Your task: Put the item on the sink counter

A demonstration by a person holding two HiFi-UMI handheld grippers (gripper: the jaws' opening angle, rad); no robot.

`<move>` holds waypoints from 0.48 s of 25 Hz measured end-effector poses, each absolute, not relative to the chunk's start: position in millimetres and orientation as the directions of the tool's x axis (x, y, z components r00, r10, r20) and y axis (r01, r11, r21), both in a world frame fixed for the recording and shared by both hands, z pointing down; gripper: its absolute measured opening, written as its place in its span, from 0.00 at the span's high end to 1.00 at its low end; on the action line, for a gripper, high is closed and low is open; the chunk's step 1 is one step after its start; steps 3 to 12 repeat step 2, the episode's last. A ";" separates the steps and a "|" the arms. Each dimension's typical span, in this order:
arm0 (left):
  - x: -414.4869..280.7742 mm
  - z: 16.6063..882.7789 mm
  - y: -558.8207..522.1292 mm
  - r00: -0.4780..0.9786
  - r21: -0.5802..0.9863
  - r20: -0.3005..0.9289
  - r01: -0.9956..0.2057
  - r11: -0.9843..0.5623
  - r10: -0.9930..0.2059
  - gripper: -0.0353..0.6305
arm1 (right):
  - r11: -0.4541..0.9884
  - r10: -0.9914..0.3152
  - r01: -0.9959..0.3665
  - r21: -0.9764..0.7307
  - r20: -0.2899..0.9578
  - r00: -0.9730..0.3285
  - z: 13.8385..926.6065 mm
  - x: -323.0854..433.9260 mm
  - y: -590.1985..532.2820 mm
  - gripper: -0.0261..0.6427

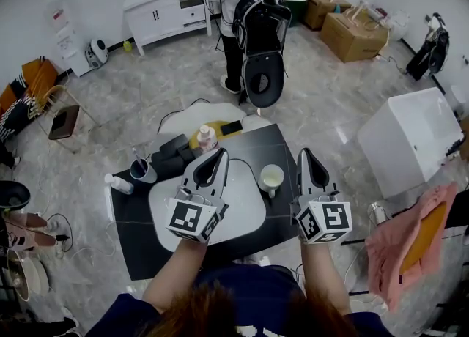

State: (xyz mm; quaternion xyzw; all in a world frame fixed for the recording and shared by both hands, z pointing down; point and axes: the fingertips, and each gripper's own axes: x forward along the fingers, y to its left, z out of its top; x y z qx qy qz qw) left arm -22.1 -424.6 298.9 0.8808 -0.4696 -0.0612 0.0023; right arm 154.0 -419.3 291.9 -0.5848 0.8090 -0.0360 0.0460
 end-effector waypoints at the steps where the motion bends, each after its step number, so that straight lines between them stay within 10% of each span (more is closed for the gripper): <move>1: -21.7 296.9 -424.4 0.551 0.063 -0.110 -0.827 -0.559 -0.827 0.91 | 0.314 -0.950 -0.943 -0.110 -0.033 -0.312 290.3 153.9 -419.0 0.94; 12: -21.4 295.1 -424.1 0.551 0.064 -0.113 -0.826 -0.560 -0.827 0.91 | 0.314 -0.949 -0.943 -0.109 -0.034 -0.312 288.6 153.9 -418.6 0.94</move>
